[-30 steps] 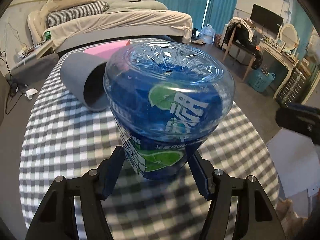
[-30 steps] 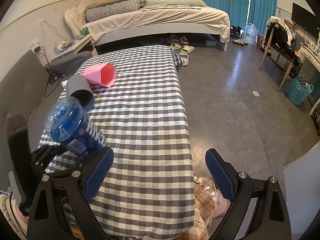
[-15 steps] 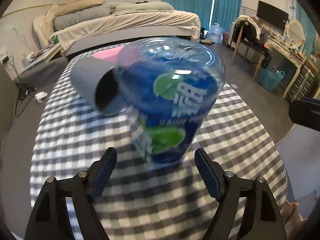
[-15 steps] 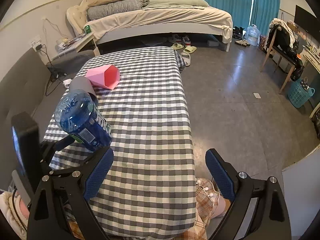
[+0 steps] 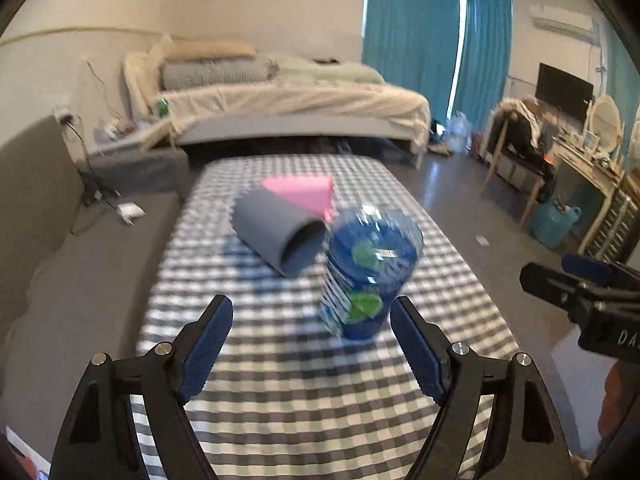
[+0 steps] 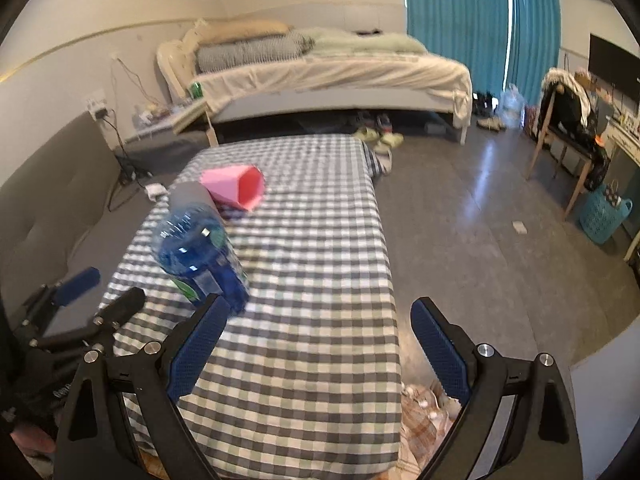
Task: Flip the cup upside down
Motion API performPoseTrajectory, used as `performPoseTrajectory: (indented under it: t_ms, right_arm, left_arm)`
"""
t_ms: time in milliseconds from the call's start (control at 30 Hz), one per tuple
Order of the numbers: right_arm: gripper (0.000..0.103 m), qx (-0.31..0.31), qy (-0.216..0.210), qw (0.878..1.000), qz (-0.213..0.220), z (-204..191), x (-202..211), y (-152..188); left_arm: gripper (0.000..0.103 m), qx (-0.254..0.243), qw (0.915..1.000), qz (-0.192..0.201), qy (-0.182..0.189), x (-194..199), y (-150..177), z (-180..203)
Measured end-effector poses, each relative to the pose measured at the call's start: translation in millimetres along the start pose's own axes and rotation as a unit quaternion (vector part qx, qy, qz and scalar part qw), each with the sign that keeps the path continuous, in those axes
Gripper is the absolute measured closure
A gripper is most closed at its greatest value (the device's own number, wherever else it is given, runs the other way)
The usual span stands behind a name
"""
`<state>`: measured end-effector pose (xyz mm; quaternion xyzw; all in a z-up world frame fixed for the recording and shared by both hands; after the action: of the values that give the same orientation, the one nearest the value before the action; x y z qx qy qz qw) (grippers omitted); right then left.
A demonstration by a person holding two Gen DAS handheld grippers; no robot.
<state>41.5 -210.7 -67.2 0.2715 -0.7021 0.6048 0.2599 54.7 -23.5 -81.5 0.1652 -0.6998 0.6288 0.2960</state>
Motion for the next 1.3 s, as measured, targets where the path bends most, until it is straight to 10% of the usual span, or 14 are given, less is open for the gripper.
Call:
performPoseTrajectory:
  t_ms: [367, 1300]
  right_arm:
    - [0.0, 0.019, 0.033, 0.994, 0.106, -16, 13, 12]
    - [0.0, 0.034, -0.007, 0.994, 0.108, -24, 12, 20]
  left_arm:
    - [0.0, 0.012, 0.9983, 0.046, -0.033, 29, -1, -19]
    - [0.0, 0.024, 0.9977, 0.052, -0.037, 31, 14, -22]
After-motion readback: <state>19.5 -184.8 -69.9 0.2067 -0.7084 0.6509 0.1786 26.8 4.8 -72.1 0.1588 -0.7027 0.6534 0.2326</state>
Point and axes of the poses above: each gripper's, at about its wrist camera, not at the fingertips, and x roughly against the way its jaws point, z to its right, y to its underside, the point moved 5 cm from there along -x, roughly the way its jaws point, and after that the axes turned 5 degrees about -x, right-handed, at the moved point
